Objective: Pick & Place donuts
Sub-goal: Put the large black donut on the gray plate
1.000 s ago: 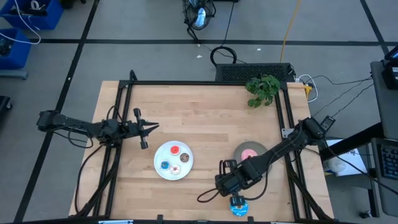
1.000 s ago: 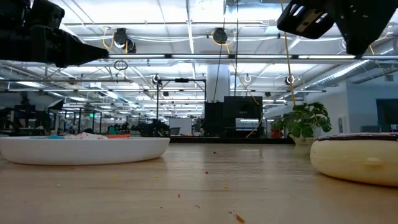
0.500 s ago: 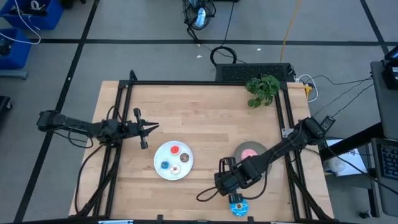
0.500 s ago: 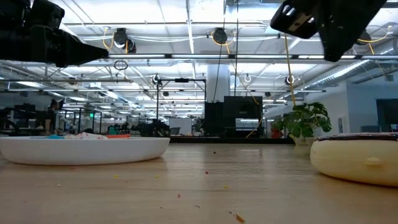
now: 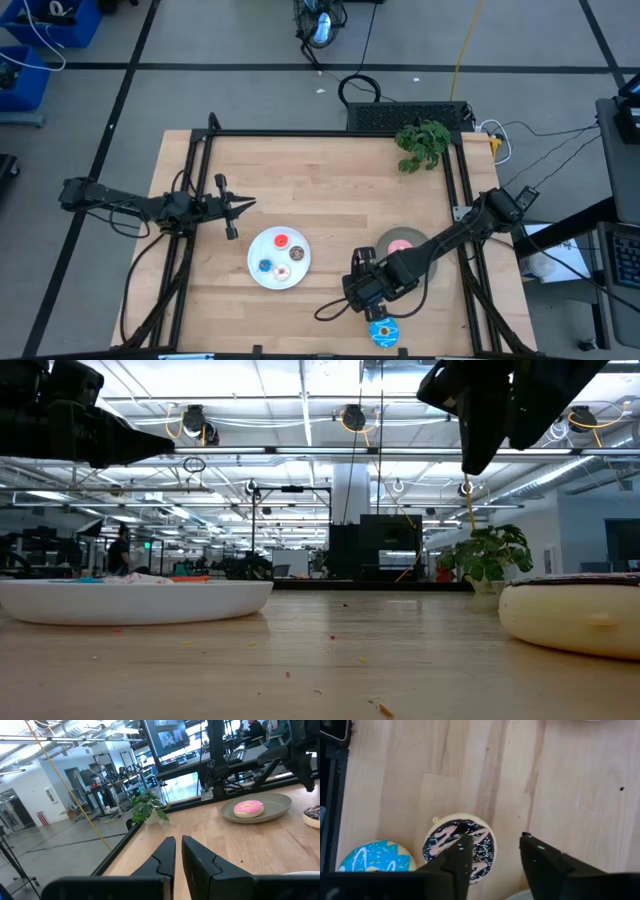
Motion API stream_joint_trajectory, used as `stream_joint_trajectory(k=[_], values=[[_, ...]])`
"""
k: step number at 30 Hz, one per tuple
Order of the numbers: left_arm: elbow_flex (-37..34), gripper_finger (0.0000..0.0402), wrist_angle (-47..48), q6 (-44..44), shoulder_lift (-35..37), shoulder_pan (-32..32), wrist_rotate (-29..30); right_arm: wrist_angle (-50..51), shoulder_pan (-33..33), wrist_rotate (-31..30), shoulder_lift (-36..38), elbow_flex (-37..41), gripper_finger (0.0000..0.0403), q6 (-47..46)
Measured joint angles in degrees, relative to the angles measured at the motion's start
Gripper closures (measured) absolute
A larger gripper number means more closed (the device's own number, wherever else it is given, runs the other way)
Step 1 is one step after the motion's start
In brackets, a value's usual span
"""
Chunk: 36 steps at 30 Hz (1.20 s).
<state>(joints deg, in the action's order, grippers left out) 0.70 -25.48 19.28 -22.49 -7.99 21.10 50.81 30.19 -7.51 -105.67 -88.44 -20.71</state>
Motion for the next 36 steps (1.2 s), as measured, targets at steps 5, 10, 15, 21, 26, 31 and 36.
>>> stream_joint_trajectory(k=[5,10,15,21,26,31,36], values=[[0.01,0.0364,-0.01,-0.01,0.01,0.0,0.0,-0.34,-0.21,-0.11,0.0,0.08,0.022,0.32],[-0.01,0.0364,0.01,-0.01,-0.01,-0.01,0.0,-3.14,-0.23,0.08,0.04,2.55,0.0208,1.05],[0.01,0.0364,0.0,-0.01,0.0,0.0,0.0,-5.14,-0.23,0.22,-0.02,6.54,0.0204,0.87],[-0.01,0.0364,0.0,-0.01,-0.01,0.0,0.0,-11.42,-0.52,6.0,0.0,10.78,0.0204,0.62],[0.0,0.0364,-0.01,-0.01,-0.01,0.0,0.0,-15.05,-0.52,6.31,0.0,14.12,0.0204,-0.39],[-0.01,0.0364,-0.01,-0.01,-0.01,-0.01,0.0,-16.59,-0.54,6.19,0.0,16.49,0.0204,-0.62],[-0.01,0.0364,-0.01,-0.01,-0.01,0.0,0.0,-19.89,-0.53,5.86,0.0,19.2,0.0204,0.1]])
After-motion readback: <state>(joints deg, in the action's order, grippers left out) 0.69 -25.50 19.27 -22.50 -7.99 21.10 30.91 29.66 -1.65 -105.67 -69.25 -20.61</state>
